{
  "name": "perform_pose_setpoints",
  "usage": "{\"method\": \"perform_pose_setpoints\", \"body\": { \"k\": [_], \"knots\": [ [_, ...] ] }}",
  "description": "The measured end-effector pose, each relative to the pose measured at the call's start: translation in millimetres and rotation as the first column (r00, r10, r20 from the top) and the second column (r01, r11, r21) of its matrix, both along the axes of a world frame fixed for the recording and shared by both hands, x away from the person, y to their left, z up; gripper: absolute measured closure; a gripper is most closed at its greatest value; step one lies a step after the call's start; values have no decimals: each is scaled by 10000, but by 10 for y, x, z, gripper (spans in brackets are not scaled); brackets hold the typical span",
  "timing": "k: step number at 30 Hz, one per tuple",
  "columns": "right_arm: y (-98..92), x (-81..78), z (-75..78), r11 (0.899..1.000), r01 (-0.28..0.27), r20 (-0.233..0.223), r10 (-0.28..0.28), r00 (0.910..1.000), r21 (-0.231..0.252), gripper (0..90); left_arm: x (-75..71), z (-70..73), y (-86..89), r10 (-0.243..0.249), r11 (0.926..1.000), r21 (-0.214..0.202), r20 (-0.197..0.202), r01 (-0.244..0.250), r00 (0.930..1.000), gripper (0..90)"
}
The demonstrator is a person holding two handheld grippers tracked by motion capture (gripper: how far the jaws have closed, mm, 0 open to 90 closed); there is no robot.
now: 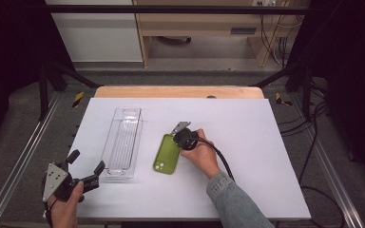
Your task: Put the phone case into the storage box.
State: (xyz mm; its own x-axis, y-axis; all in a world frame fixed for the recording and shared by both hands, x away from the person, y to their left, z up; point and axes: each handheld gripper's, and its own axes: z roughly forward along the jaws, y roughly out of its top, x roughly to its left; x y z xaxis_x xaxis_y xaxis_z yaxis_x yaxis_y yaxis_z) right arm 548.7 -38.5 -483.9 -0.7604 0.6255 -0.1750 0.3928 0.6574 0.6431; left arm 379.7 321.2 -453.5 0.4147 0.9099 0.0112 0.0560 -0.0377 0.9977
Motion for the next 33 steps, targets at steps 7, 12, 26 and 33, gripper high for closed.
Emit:
{"method": "perform_pose_setpoints", "body": {
  "k": [7, 12, 26, 33],
  "knots": [
    [-193, -70, 34, 9994, 329, -332, -332, 9989, -107, 900, -3, 0, -9, -9, 10000, 44, -18, 9, 10000, 19],
    [-337, -171, 36, 9982, 607, -507, -606, 9969, 10, 900, -5, -2, -22, -66, 10000, 61, -15, 67, 10000, 19],
    [-568, -402, 51, 9960, 850, -1038, -817, 9912, 278, 900, -3, -3, -12, -14, 10000, 28, -63, 14, 10000, 19],
    [-614, -510, 69, 9956, 826, -1230, -766, 9894, 438, 900, -11, -1, -15, -6, 10000, 45, -52, 7, 10000, 19]
  ]
}}
